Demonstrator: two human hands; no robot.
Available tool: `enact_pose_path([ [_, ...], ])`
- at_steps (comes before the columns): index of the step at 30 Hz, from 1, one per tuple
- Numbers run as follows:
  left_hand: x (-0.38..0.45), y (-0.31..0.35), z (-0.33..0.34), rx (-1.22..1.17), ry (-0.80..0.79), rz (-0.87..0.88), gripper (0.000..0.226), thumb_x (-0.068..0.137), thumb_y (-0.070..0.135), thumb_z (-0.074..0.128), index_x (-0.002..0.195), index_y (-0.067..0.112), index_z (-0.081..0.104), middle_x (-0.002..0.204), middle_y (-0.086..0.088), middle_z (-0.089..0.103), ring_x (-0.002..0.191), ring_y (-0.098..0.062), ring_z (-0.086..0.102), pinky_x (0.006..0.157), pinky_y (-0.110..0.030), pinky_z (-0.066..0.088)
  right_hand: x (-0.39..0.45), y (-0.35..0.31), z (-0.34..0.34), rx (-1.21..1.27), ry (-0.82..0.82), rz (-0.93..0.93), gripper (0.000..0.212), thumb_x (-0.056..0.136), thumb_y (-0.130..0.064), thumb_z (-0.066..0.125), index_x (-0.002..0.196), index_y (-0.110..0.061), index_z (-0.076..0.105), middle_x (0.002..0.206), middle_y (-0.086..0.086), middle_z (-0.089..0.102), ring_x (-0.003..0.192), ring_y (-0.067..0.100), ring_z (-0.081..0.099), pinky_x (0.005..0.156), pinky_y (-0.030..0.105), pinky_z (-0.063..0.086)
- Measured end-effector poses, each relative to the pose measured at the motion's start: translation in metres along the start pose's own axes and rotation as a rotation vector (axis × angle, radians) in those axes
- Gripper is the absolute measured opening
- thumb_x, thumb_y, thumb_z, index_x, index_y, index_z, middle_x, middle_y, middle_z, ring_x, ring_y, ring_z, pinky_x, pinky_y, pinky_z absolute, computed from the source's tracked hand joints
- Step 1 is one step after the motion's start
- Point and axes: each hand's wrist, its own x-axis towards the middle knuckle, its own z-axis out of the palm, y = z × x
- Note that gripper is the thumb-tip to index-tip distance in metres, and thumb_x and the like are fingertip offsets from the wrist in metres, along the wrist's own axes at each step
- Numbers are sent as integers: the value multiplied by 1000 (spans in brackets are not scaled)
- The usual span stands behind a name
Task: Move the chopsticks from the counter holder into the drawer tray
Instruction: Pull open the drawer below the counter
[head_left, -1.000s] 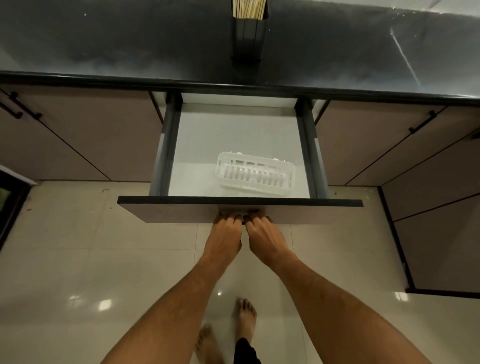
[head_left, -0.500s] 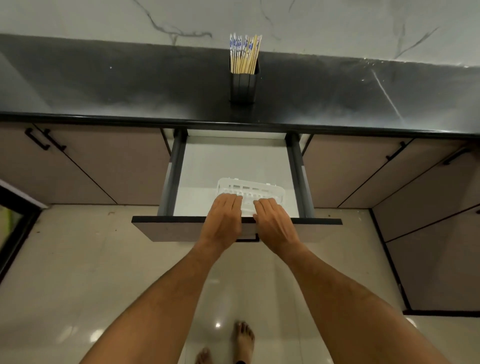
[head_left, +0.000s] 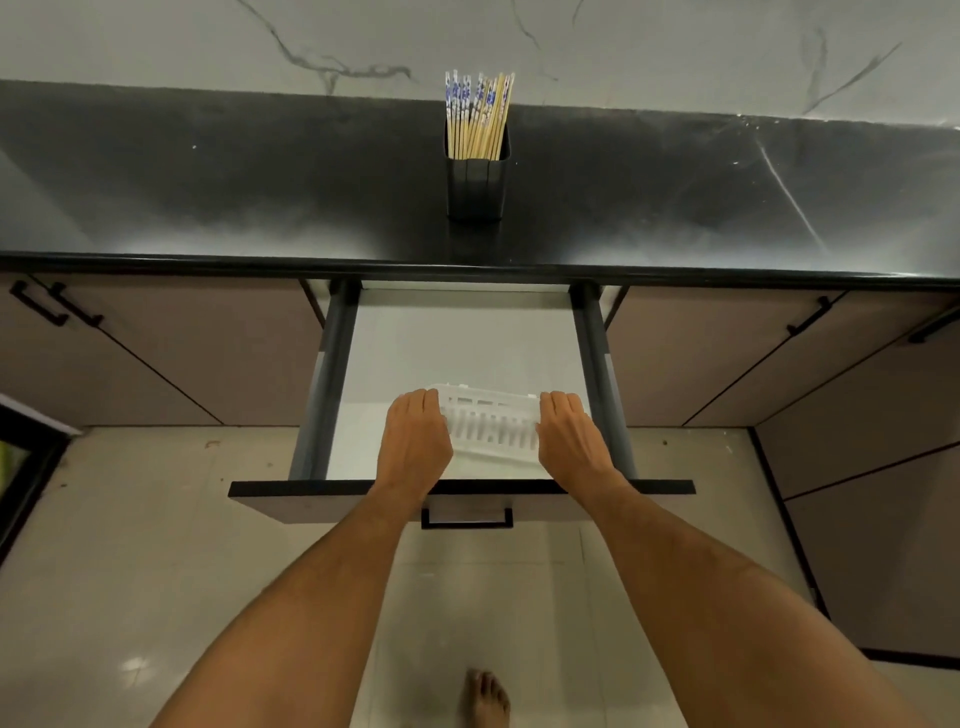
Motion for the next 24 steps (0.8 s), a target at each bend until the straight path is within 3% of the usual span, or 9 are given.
enact_pose_path([
  [4, 14, -11, 16, -45, -53, -119, 21, 96, 8, 57, 117, 6, 62, 109, -9, 67, 100, -24, 62, 96, -32, 48, 16, 11, 16, 3, -88, 114, 26, 95, -2, 44, 118, -3, 54, 116, 13, 58, 101, 23, 54, 99, 34, 46],
  [9, 31, -24, 43, -132, -172, -306, 23, 102, 18, 51, 121, 8, 58, 116, -9, 65, 103, -23, 63, 91, -31, 50, 30, 19, 38, 114, -209, 270, 34, 94, 1, 47, 127, -1, 49, 125, 15, 57, 109, 25, 56, 101, 32, 46],
  [15, 52, -35, 69, -243, -332, -458, 27, 103, 17, 50, 128, 6, 54, 122, -12, 63, 110, -28, 62, 92, -36, 52, 43, 20, 58, 306, -281, 473, 68, 96, 6, 50, 156, 7, 16, 146, 24, 45, 127, 37, 54, 104, 38, 49],
  [19, 59, -43, 74, -259, -420, -511, 28, 98, 5, 53, 126, 6, 55, 112, -13, 67, 96, -29, 66, 75, -33, 53, 49, 18, 61, 325, -276, 511, 65, 94, 8, 54, 152, 4, 25, 136, 23, 54, 120, 36, 60, 99, 40, 54],
  [24, 58, -52, 69, -230, -445, -520, 29, 97, 3, 56, 126, 5, 55, 112, -15, 68, 96, -31, 69, 75, -35, 58, 59, 10, 56, 333, -267, 504, 62, 92, 9, 57, 148, -3, 32, 128, 20, 58, 115, 36, 62, 94, 43, 57],
])
